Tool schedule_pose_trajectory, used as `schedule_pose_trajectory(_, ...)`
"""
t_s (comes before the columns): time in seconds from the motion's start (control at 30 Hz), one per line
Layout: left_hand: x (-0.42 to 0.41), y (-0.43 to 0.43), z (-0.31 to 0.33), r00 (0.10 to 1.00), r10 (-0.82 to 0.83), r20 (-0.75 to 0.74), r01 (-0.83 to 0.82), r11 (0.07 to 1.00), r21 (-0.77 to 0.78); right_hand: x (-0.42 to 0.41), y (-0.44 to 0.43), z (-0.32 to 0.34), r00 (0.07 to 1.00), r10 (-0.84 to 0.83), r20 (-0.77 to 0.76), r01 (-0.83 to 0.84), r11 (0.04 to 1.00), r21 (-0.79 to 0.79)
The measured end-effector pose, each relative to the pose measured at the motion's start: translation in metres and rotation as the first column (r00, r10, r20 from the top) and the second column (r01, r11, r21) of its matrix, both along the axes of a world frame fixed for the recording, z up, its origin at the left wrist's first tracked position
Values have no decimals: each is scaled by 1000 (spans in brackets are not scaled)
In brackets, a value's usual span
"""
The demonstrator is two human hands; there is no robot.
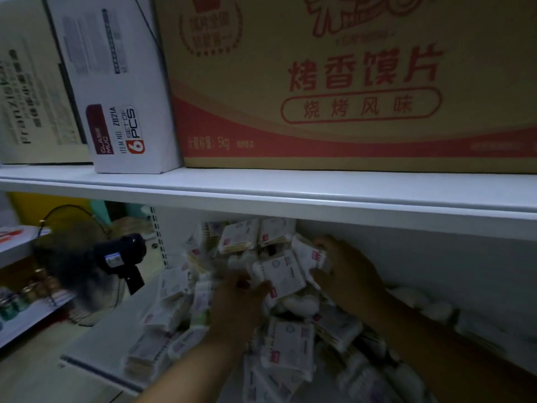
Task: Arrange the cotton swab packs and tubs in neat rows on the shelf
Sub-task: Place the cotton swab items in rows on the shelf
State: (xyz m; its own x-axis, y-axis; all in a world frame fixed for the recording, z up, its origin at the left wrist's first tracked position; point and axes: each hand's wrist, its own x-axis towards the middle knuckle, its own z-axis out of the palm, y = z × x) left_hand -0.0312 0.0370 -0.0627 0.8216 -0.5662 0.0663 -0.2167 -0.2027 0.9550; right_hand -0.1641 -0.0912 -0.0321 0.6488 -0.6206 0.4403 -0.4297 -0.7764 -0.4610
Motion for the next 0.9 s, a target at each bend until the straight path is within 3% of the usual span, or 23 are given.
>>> schedule_pose_trajectory(0.13, 1, 1, 5, 998, -45, 33, 49, 992, -120, -7, 8, 23, 982, -31, 186, -18, 966, 258)
schedule_pose_trajectory(0.3, 2, 7, 23, 967, -240, -82, 206, 932, -300, -44, 4, 51, 913, -190, 361, -41, 838, 544)
schedule_pose_trajectory(0.43, -24, 1, 38, 856, -508, -97, 473, 844, -252, -109, 19, 62, 968, -140, 207, -8, 812, 583)
schedule_pose_trajectory(0.53, -62, -7, 39, 769, -632, -93, 609, 769, -193, -158, 30, 57, 966, -186, 177, 33, 773, 634)
schedule_pose_trajectory(0.67, -117, -22, 36, 716, -690, -104, 671, 722, -171, -213, 33, 51, 944, -311, 113, 175, 759, 628)
schedule_pose_trajectory(0.9, -203, -58, 33, 661, -749, -37, 744, 661, -93, -306, 9, 33, 914, -369, 167, 200, 771, 605)
